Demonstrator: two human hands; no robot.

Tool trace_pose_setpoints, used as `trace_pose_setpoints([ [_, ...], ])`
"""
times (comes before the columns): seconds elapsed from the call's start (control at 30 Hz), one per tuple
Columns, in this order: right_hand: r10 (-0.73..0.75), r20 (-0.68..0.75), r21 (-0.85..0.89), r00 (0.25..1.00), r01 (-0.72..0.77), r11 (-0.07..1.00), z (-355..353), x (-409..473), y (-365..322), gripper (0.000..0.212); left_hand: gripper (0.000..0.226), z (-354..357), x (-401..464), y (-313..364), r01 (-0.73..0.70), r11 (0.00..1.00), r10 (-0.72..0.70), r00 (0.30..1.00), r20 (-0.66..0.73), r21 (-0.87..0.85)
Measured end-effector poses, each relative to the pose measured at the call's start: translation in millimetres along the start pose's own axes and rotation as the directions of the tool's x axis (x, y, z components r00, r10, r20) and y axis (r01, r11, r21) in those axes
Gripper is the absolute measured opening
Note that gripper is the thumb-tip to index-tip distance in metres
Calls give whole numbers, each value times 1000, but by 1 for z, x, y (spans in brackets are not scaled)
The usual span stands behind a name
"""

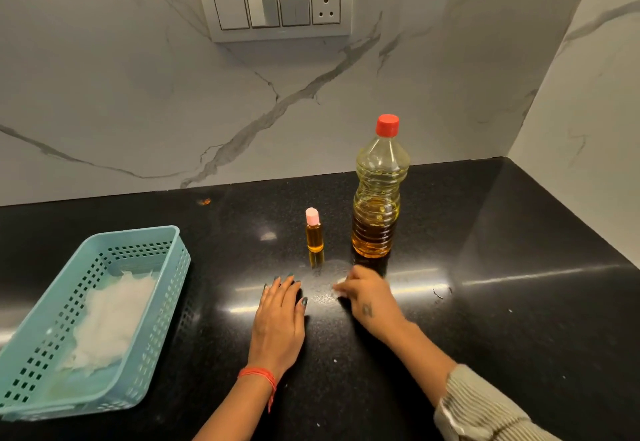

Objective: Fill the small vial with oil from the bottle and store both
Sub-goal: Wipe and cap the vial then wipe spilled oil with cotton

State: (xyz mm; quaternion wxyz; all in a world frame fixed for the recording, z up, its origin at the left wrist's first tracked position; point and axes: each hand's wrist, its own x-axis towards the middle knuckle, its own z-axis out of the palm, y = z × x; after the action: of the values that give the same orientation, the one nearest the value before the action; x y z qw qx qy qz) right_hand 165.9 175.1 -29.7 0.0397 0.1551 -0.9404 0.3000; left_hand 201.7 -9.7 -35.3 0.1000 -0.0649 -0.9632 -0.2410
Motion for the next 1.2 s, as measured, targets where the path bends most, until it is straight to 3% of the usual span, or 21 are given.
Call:
trace_pose_setpoints([
  [0.1, -25, -12, 63, 1000, 25, 998, -14, -35, 8, 20, 50, 0, -1, 0, 5, 1000, -5, 1000, 3, 11],
  [0.23, 152, -124, 40, 981, -149, 988, -35, -28, 34, 17, 70, 2, 0, 1, -23, 998, 21, 999, 34, 55],
  [0.3, 173, -164, 26, 971, -171, 985, -31, -10, 33, 16, 73, 2, 1, 2, -34, 996, 31, 999, 40, 82],
  [0.43, 17, -36, -28, 999, -18, 999, -10, -14, 8, 23, 75, 2, 2, 2, -28, 994, 22, 998, 56, 104],
  [0.53, -42, 8, 26, 999, 42, 999, -17, -45, 15, 20, 73, 1, 4, 3, 1, 997, -4, 999, 32, 83],
  [0.7, 184, -150, -3, 971, -187, 982, -47, -32, 50, 16, 73, 8, 11, 9, 16, 999, -18, 999, 30, 42],
  [0.77, 200, -167, -23, 965, -207, 978, -39, -10, 43, 20, 74, 10, 13, 12, 11, 999, -13, 999, 40, 43],
  [0.87, 128, -122, -33, 984, -133, 991, -17, 1, 18, 24, 65, 11, 14, 12, 27, 998, -29, 999, 44, 49],
  [1.03, -58, 30, -18, 998, 59, 998, -25, -46, 17, 20, 75, 9, 12, 12, 24, 999, -26, 999, 34, 34],
  [1.2, 226, -179, -6, 958, -230, 973, -48, -30, 55, 14, 75, 8, 13, 12, 9, 1000, -10, 999, 39, 30],
])
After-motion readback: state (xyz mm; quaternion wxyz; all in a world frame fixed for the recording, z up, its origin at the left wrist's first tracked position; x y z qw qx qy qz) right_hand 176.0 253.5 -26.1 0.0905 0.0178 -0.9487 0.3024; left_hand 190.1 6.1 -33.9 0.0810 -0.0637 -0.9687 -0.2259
